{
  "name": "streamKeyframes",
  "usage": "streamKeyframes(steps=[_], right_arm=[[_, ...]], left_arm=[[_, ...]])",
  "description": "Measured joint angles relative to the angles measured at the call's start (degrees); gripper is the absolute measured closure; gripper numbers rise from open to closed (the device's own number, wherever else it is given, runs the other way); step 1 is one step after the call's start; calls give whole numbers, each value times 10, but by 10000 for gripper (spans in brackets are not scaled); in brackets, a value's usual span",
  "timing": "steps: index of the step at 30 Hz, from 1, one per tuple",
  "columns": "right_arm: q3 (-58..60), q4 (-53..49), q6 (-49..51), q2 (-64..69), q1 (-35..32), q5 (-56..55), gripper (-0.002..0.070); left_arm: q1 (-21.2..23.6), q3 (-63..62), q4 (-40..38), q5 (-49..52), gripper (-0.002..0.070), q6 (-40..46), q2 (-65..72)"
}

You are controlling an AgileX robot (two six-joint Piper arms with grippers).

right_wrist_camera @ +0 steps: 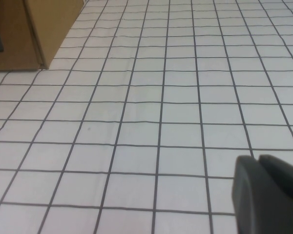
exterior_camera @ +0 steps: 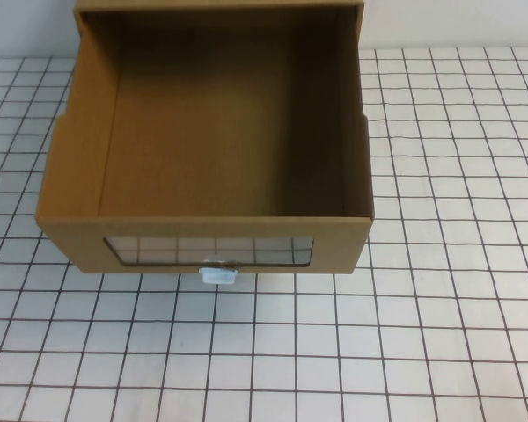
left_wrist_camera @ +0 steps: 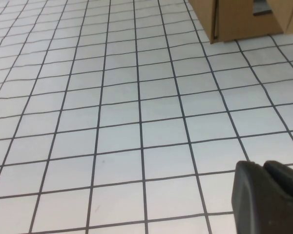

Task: Open the shoe box
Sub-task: 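Pull the top drawer of the cardboard box fully open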

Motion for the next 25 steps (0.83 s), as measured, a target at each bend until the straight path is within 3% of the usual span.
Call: streamKeyframes(steps=[25], right_arm=[[0,1,0,0,0,0,689]], left_arm=[[0,0,0,1,677,-6,0]])
